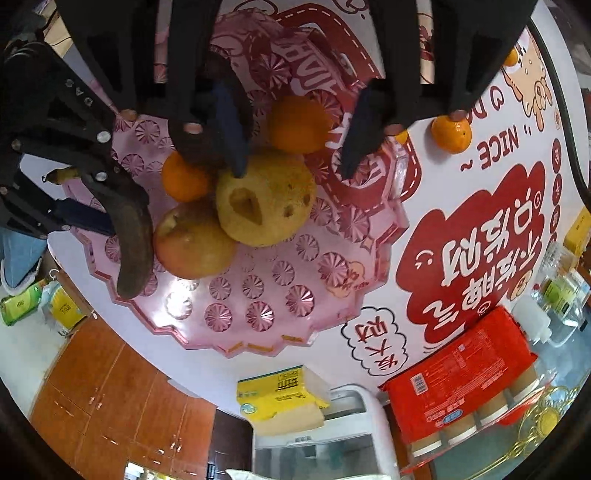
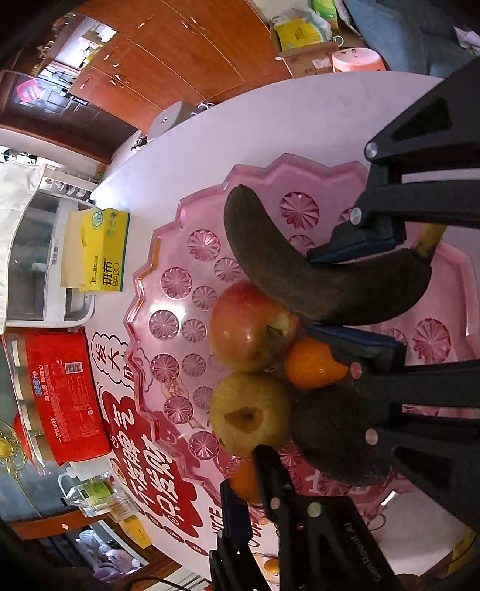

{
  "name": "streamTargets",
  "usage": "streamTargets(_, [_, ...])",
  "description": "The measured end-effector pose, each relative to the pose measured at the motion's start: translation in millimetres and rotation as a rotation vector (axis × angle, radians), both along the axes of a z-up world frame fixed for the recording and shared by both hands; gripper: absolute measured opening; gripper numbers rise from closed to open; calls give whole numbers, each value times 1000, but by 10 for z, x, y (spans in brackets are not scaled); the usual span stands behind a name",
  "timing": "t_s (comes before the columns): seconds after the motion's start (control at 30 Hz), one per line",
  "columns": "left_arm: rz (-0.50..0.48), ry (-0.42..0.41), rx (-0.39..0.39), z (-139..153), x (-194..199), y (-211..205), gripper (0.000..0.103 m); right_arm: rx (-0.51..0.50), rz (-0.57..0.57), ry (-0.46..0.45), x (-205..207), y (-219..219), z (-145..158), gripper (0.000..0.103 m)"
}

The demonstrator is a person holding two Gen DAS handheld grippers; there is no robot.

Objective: Organize fruits
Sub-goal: 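Release the orange into the bowl with the left tool while the right tool carries the banana over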

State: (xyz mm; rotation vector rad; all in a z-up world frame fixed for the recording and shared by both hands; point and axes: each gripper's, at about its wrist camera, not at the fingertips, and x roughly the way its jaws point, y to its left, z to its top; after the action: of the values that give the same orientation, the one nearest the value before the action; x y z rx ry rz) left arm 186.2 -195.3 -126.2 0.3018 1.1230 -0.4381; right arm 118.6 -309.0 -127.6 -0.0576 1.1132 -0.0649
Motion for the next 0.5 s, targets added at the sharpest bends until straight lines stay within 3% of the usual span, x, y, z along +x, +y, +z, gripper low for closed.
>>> streamTargets(0.17, [29,-8,-17,76,-24,108,70,18,19,-45,-1,23,137,49])
streamTargets(0.5, [69,-73,-50,428,-166,375,80,37,64,-101,-166,317,370,50])
